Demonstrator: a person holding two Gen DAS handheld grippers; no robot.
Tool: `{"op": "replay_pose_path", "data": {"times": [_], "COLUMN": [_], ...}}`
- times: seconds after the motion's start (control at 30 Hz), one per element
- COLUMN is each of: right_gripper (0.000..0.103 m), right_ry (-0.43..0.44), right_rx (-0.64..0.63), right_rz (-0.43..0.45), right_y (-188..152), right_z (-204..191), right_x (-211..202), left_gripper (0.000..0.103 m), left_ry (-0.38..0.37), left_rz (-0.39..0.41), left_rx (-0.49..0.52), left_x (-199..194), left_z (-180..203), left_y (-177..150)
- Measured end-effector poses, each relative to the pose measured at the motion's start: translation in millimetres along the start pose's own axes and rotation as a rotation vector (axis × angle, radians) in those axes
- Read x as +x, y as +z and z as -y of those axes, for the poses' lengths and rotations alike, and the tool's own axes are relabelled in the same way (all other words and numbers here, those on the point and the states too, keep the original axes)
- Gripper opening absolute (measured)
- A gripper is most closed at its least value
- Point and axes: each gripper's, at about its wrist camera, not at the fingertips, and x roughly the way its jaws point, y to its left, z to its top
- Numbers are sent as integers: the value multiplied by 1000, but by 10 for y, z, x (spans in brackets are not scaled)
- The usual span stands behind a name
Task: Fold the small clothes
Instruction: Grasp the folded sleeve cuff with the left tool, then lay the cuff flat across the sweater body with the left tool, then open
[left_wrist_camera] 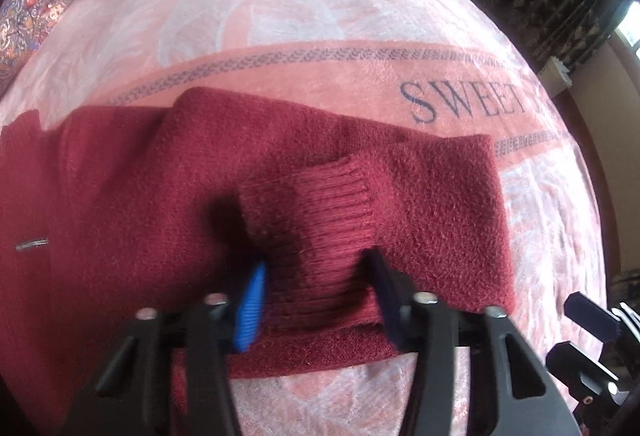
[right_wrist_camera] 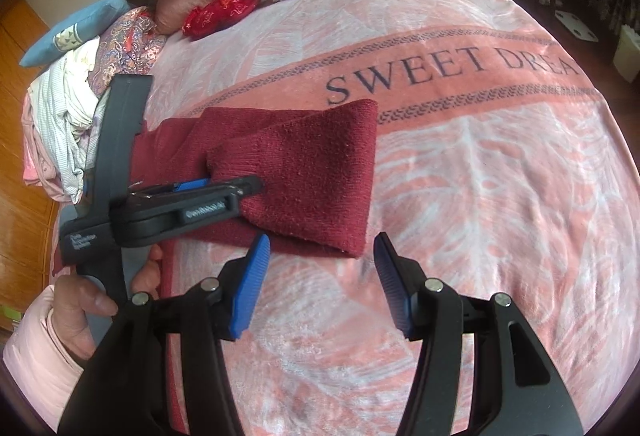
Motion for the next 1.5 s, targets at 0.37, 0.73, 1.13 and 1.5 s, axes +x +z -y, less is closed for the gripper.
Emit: {"op": "replay_pose_path", "data": {"times": [0.37, 0.73, 1.13, 1.5], "right_gripper": [53, 53, 53, 53], "right_ry": [17, 93, 152, 163], "right_rx": [40, -37, -120, -97], "right_rz": [1, -35, -85, -152], "right_y": [27, 60, 140, 180], "right_z": [-31, -742, -1532, -1837], "right_x": [7, 285, 604, 1029], "left_gripper": [19, 19, 20, 20], "left_ry": [-25, 116, 210, 254], "left_rz": [201, 301, 284, 248], "left_rx": [-99, -144, -274, -409], "left_x": [-886, -1608, -1743, -1596], "left_z": [-626, -1790, -2989, -3827], "left_y": [-29, -243, -514, -724]}}
